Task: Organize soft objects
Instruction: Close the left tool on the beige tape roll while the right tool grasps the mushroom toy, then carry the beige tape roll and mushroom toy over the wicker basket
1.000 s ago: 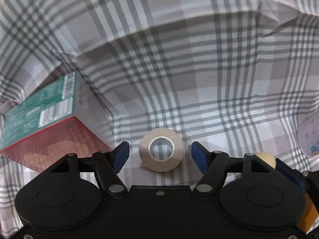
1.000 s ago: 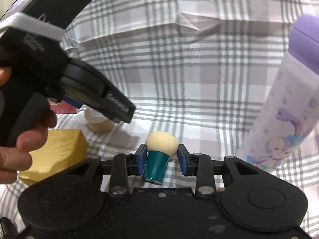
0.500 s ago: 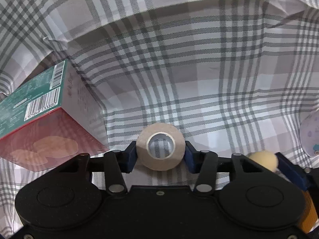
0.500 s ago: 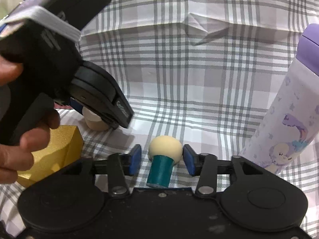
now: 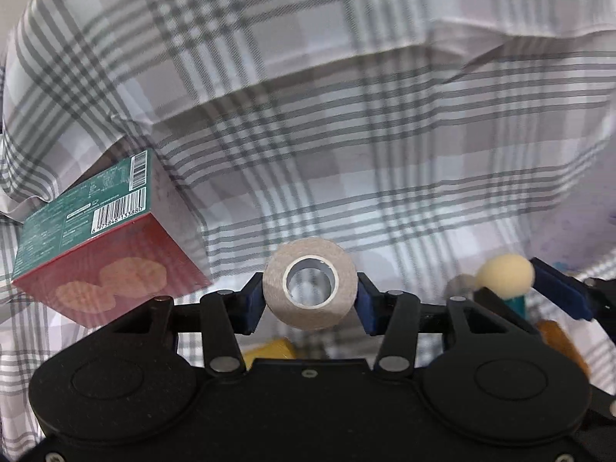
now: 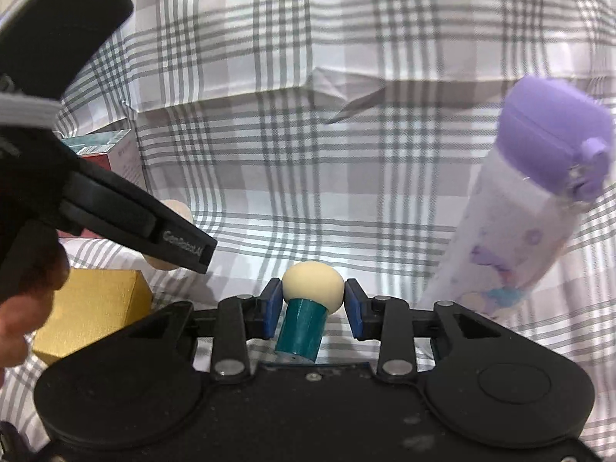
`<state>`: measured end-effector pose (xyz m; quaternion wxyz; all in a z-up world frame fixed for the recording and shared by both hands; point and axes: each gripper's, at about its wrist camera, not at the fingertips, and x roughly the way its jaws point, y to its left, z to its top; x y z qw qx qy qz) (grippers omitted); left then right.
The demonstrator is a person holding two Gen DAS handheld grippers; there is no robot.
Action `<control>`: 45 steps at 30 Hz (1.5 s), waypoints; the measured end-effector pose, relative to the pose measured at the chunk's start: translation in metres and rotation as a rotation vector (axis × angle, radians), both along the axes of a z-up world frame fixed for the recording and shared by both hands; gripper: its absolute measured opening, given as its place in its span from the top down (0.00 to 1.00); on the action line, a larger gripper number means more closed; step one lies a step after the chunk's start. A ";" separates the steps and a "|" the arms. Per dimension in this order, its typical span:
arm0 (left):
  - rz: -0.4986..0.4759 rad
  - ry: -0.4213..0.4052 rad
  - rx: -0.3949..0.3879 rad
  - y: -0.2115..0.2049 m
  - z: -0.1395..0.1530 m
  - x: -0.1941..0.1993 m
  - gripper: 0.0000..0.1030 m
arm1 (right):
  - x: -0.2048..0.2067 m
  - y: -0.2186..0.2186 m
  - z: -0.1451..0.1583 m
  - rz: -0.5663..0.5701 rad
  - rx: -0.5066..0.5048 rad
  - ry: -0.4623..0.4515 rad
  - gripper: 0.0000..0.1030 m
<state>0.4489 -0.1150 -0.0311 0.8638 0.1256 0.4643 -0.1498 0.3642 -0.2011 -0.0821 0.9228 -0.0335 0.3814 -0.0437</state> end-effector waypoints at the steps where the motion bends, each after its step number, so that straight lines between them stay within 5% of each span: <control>1: -0.009 0.002 -0.010 -0.001 0.004 -0.005 0.53 | -0.004 -0.001 0.003 0.001 -0.006 -0.004 0.67; 20: -0.152 0.052 -0.080 -0.023 0.045 -0.133 0.53 | -0.110 -0.044 0.044 -0.102 -0.044 0.005 0.67; 45: -0.082 0.084 -0.130 0.060 0.065 -0.291 0.53 | -0.291 0.010 0.082 -0.034 0.024 0.062 0.67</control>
